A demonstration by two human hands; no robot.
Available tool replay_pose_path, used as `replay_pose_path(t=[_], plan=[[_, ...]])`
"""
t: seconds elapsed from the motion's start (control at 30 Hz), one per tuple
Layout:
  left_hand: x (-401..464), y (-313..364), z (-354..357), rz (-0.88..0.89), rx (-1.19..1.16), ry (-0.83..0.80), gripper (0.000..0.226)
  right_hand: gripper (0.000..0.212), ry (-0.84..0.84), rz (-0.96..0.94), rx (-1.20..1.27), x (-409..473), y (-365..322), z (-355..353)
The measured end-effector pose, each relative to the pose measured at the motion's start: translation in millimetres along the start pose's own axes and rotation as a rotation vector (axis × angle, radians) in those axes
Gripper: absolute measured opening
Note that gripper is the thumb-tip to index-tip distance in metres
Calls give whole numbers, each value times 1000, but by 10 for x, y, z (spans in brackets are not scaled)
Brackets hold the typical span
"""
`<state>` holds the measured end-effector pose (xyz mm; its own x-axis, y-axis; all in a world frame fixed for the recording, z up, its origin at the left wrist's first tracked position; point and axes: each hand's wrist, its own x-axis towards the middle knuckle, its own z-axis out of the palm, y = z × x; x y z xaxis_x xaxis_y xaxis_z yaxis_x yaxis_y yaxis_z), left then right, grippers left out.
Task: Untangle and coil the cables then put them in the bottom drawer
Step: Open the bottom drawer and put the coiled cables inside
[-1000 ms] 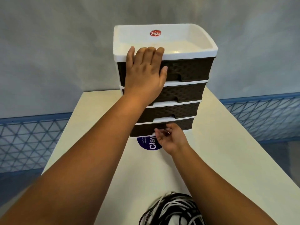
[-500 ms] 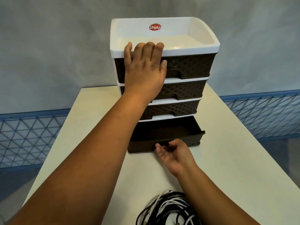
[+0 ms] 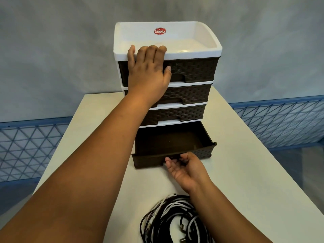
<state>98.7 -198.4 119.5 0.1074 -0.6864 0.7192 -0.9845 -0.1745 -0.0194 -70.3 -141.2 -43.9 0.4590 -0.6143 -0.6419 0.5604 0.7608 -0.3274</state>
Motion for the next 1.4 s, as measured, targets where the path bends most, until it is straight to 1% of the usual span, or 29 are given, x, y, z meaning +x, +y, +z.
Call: replay_pose_path(t=[0.1,0.17,0.2,0.27,0.33,0.4,0.43,0.5,0.6,0.7,0.77,0.83,0.87,0.93,0.97,1.03,1.1,1.17,1.23,1.27,1.33,1.4], plan=[[1,16,-70,2,11,-73,53,10,-7,12,1,-101,-28,-6],[-19,32,-102,1,63,-133,61,7,-8,9,-6,-213,-47,-26],[-59,50,-126,-3,96,-149,66,10,-11,2,-21,-288,-62,-53],[-206,111,-201,6,129,-113,75,21,-41,-5,-81,-435,-96,-128],[-493,246,-308,31,73,-45,76,16,-85,-7,-160,-629,-145,-234],[-888,426,-401,21,-21,-15,72,12,-106,-22,-246,-817,-217,-379],[-1102,497,-433,-20,-67,-22,69,12,-103,-44,-294,-888,-247,-454],[-1569,655,-483,-155,-156,-63,64,13,-87,-106,-391,-1033,-309,-659],[-2233,802,-530,-388,-236,-191,58,14,2,-231,-618,-1190,-377,-982],[-2715,891,-601,-607,-297,-334,58,9,107,-349,-881,-1286,-390,-1264],[-2914,896,-614,-762,-332,-435,62,9,133,-386,-1016,-1298,-353,-1415],[-3055,889,-623,-905,-363,-553,70,18,133,-356,-1128,-1303,-274,-1523],[-3104,895,-633,-945,-380,-612,75,26,138,-338,-1183,-1309,-228,-1554],[-3164,924,-640,-953,-401,-705,82,41,149,-333,-1304,-1328,-144,-1563],[-3181,943,-649,-945,-419,-737,82,48,143,-340,-1363,-1340,-104,-1549],[-3164,975,-687,-944,-479,-785,77,56,119,-345,-1457,-1343,-30,-1504],[-3105,985,-752,-1003,-555,-825,71,59,85,-346,-1551,-1327,59,-1445],[-3076,981,-796,-1045,-598,-868,57,66,54,-354,-1617,-1322,178,-1391],[-3074,994,-815,-1042,-600,-896,40,79,54,-391,-1651,-1274,280,-1380],[-3082,1010,-819,-1045,-607,-884,36,79,57,-410,-1658,-1228,313,-1396],[-3120,1049,-820,-1063,-658,-820,28,62,68,-435,-1633,-1206,341,-1417],[-3163,1102,-826,-1063,-721,-744,17,54,79,-456,-1584,-1197,347,-1451]])
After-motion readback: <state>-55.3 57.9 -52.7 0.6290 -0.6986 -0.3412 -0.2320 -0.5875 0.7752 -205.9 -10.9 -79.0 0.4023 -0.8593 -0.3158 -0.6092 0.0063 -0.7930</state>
